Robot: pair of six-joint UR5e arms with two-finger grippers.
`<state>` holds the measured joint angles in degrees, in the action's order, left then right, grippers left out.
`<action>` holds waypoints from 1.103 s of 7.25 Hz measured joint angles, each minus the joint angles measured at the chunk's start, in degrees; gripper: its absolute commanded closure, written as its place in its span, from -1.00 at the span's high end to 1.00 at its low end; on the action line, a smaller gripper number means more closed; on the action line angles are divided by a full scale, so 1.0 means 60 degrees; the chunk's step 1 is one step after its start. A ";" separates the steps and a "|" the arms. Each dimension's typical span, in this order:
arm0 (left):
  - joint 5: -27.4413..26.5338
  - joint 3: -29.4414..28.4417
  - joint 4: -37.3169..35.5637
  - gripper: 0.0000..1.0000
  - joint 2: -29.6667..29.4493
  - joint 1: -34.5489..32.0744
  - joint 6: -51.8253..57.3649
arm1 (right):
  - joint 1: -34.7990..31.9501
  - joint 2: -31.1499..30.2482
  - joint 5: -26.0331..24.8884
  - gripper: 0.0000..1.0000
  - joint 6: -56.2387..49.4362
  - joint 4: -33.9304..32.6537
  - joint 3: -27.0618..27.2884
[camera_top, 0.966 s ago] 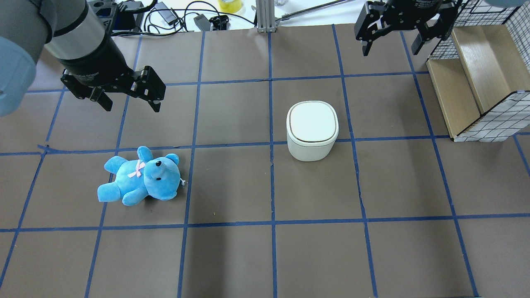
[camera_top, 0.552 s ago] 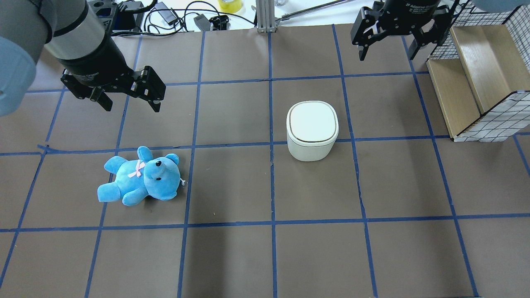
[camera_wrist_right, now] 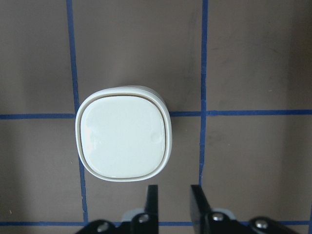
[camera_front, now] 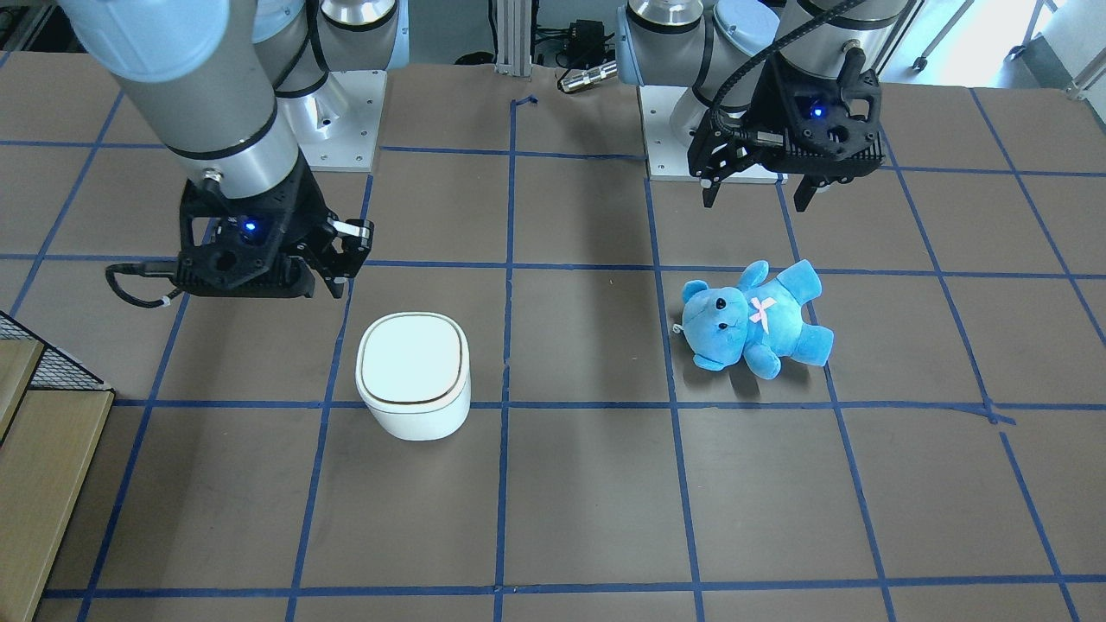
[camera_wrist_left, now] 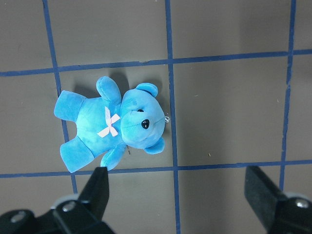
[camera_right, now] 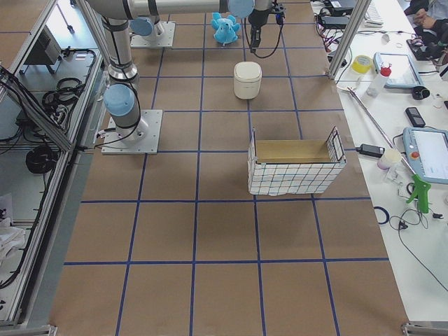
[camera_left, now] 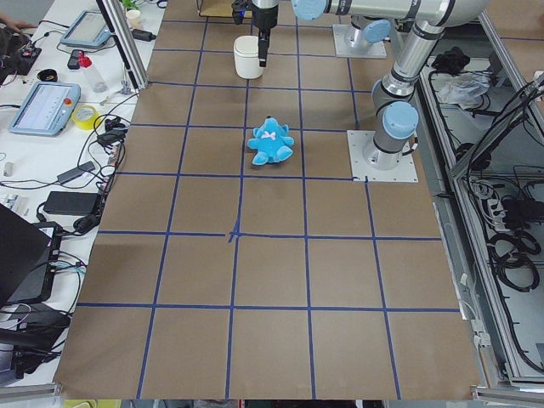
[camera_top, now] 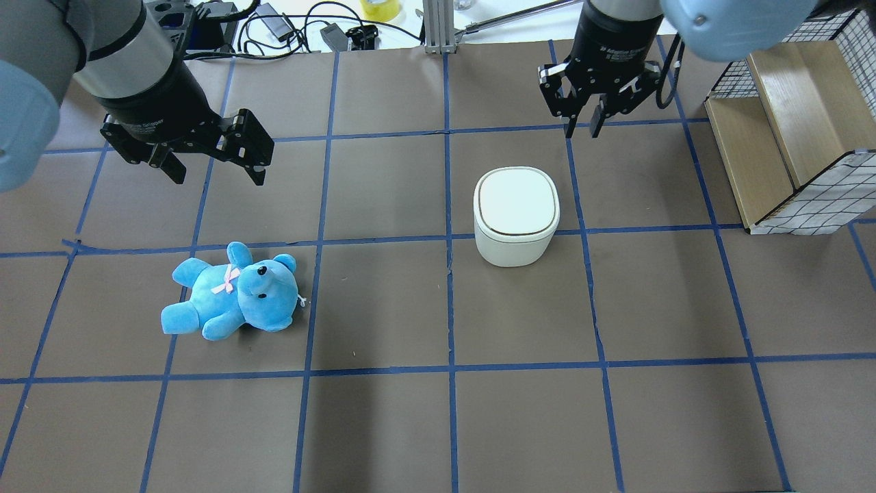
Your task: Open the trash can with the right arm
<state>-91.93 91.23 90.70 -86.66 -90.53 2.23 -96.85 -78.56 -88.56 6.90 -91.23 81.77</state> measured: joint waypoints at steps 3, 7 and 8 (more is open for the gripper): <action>0.0000 0.0000 0.0000 1.00 0.0000 -0.0005 0.0005 | -0.0251 0.0110 -0.0048 -1.00 0.0147 -0.2498 0.1989; 0.0000 0.0000 0.0000 1.00 0.0005 0.0000 0.0002 | -0.0264 0.0447 -0.0049 -1.00 0.0155 -0.3858 0.3060; 0.0001 0.0000 0.0000 1.00 0.0004 0.0000 0.0006 | -0.0263 0.0498 -0.0007 -1.00 0.0154 -0.3895 0.3095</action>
<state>-91.93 91.23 90.70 -86.64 -90.53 2.26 -98.43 -75.57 -88.60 7.82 -114.59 100.34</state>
